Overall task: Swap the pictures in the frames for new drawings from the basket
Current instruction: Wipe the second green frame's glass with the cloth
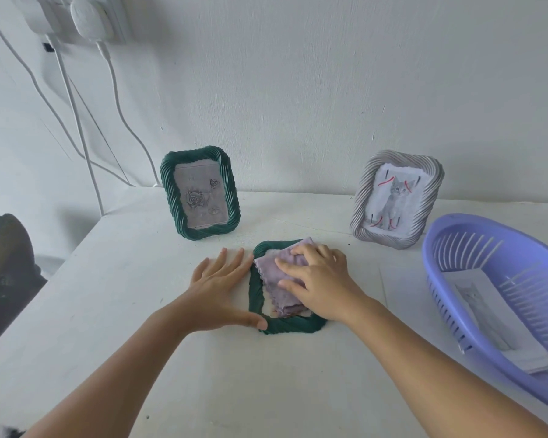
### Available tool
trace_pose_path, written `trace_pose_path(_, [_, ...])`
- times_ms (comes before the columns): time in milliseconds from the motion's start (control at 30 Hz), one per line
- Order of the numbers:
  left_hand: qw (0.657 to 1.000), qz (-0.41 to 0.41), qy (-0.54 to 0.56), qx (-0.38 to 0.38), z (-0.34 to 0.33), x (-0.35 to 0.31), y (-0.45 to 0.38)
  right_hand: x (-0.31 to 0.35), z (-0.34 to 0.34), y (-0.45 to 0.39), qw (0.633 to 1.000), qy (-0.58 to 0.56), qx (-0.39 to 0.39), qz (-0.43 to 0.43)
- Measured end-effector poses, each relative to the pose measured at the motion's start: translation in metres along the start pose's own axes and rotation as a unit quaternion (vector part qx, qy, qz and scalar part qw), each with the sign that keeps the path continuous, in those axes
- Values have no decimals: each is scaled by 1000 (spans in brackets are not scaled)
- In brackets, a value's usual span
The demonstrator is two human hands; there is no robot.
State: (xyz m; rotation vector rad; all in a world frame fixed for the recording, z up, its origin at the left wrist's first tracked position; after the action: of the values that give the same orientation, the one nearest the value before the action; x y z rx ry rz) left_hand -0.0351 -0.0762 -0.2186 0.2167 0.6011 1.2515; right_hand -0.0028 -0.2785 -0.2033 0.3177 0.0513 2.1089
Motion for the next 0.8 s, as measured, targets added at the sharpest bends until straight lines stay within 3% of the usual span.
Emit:
trace_pose_path(300, [1000, 3, 0, 6, -3, 3, -4, -14, 6, 8, 1000, 25, 15, -11])
trace_pose_path(800, [1000, 1, -7, 11, -4, 4, -6, -13, 5, -5, 992, 44, -86, -82])
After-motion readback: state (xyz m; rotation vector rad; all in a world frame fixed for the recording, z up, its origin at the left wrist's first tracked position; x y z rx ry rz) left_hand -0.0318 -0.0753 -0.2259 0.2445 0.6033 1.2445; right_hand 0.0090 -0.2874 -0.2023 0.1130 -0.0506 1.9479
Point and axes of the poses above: each hand's wrist, its own y-axis away from the middle knuckle, its own z-axis out of the back of the hand, x = y × z, the point moved 6 cm from there along -y, towards the middle knuckle, and after that the axes turned 14 degrees about x, right-handed, at the moved point
